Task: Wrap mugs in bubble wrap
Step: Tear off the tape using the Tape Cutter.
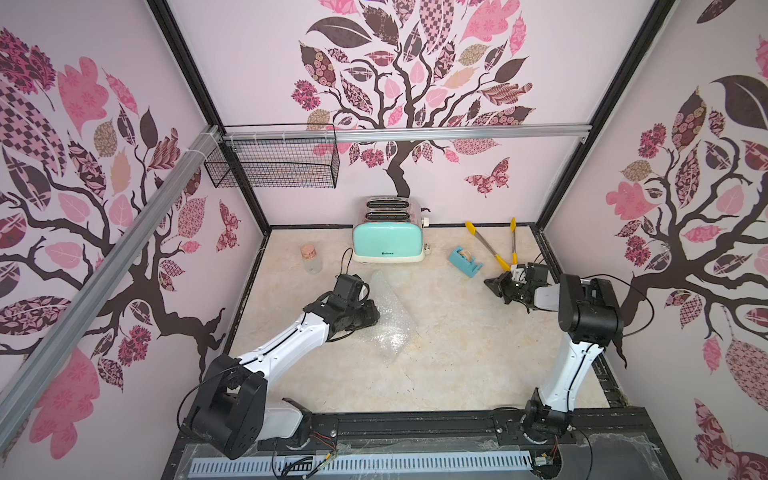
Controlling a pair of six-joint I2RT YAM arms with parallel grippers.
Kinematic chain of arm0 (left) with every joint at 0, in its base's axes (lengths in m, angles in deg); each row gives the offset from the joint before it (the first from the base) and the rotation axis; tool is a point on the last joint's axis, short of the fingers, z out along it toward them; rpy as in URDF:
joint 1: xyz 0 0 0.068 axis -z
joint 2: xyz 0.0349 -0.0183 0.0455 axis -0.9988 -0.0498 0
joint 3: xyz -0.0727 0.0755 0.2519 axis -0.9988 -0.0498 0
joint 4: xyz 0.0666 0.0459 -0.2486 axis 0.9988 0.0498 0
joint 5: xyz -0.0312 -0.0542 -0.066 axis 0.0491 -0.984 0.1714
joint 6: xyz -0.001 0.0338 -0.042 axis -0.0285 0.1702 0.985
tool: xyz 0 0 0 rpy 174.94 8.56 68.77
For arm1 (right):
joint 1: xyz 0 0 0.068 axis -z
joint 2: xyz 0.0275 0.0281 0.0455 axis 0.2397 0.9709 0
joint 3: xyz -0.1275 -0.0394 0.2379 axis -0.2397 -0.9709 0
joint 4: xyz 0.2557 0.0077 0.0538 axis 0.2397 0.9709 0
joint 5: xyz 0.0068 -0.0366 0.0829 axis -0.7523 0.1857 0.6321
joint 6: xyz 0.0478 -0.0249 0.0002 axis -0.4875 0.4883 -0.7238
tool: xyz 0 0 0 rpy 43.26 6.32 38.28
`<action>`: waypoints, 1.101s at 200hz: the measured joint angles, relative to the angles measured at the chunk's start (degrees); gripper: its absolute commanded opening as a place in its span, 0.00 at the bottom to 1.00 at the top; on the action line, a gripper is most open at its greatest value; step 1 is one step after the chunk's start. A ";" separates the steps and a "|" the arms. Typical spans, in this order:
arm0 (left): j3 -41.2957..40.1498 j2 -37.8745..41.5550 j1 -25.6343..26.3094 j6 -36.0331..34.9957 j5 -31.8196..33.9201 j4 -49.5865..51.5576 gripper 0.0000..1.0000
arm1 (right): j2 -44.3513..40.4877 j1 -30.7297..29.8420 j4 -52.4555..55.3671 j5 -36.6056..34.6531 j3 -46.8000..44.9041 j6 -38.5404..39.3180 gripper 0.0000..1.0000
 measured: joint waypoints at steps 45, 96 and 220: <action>0.00 0.00 0.00 0.00 -0.02 0.02 0.21 | 0.37 -1.11 3.32 -2.12 3.67 1.99 0.00; 0.00 0.00 0.00 0.00 -0.02 0.00 0.21 | 3.50 -4.63 14.01 -8.41 13.55 6.54 0.00; -0.11 0.02 0.00 0.02 -0.61 -0.48 0.21 | 11.58 -12.92 50.80 -36.72 42.14 28.28 0.00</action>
